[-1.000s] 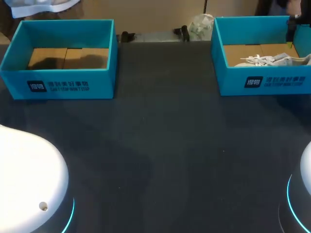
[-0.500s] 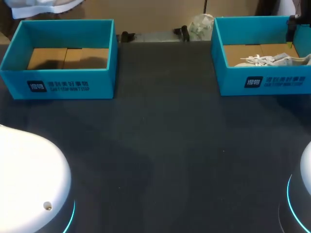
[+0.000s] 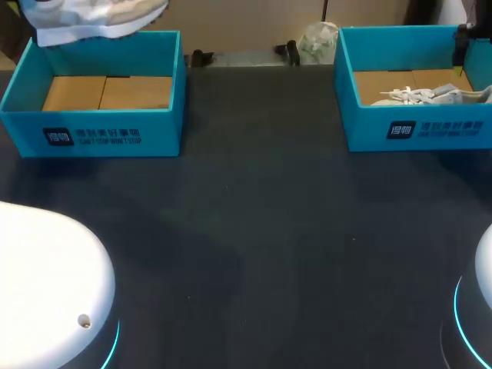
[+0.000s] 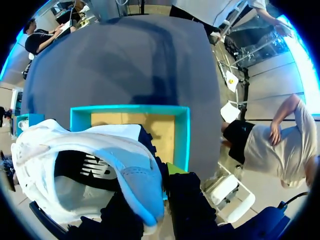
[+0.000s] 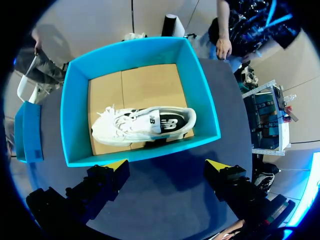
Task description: Take the shoe out of the shoebox, open the shoe tongue, remove and reinsert the insole, then place the shoe into the shoebox
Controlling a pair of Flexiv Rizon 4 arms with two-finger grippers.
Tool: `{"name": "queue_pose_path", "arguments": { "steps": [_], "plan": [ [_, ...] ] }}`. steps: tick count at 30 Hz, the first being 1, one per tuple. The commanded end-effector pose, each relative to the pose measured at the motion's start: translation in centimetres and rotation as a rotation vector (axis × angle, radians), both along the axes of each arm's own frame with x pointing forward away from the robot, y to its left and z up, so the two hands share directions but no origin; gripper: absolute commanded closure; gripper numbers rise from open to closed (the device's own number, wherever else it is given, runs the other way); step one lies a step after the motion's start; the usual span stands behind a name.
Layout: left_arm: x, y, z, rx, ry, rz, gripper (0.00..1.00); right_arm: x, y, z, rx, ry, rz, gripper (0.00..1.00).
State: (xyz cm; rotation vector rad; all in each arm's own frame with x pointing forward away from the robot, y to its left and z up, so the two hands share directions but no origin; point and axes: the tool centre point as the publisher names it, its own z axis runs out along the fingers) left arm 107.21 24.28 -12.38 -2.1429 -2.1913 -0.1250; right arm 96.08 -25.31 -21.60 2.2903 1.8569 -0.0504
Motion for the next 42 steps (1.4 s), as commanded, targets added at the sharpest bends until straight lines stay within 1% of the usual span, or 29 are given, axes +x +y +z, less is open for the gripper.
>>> {"name": "queue_pose_path", "arguments": {
  "steps": [1,5,7,9,11,17,30,32,38,42],
  "plan": [
    [-2.4,-2.1,0.2,0.05,-0.021,-0.005,1.0,-0.1,0.0,0.0,0.0,-0.002,-0.001,0.0],
    [-3.9,-4.0,-0.2,0.059,-0.023,-0.014,1.0,-0.1,0.0,0.0,0.0,-0.002,-0.001,0.0],
    [-4.7,-5.2,-0.5,0.096,-0.035,-0.025,1.0,-0.1,0.0,0.0,0.0,-0.002,-0.001,0.0],
    [-5.7,-6.5,-0.6,0.081,-0.031,-0.037,1.0,-0.1,0.0,0.0,0.0,-0.002,-0.001,0.0],
    [-6.6,-7.9,-0.8,0.04,0.01,-0.061,1.0,-0.1,0.0,0.0,0.0,-0.002,-0.001,0.0],
    [-9.4,-11.8,-1.6,0.045,0.031,-0.103,1.0,-0.1,0.0,0.0,0.0,-0.002,-0.001,0.0],
    [-15.4,-19.1,-1.4,0.011,0.06,-0.183,1.0,-0.1,0.0,0.0,0.0,-0.002,-0.001,0.0],
    [-16.1,-20.1,-1.6,-0.016,0.085,-0.191,1.0,-0.1,0.0,0.0,0.0,-0.002,-0.001,0.0],
    [-18.0,-22.7,-1.9,-0.019,0.07,-0.206,1.0,-0.1,0.0,0.0,0.0,-0.002,-0.001,0.0],
    [-19.8,-24.5,-2.6,-0.004,0.061,-0.218,1.0,-0.1,0.0,0.0,0.0,-0.002,-0.001,0.0]
  ]
}}
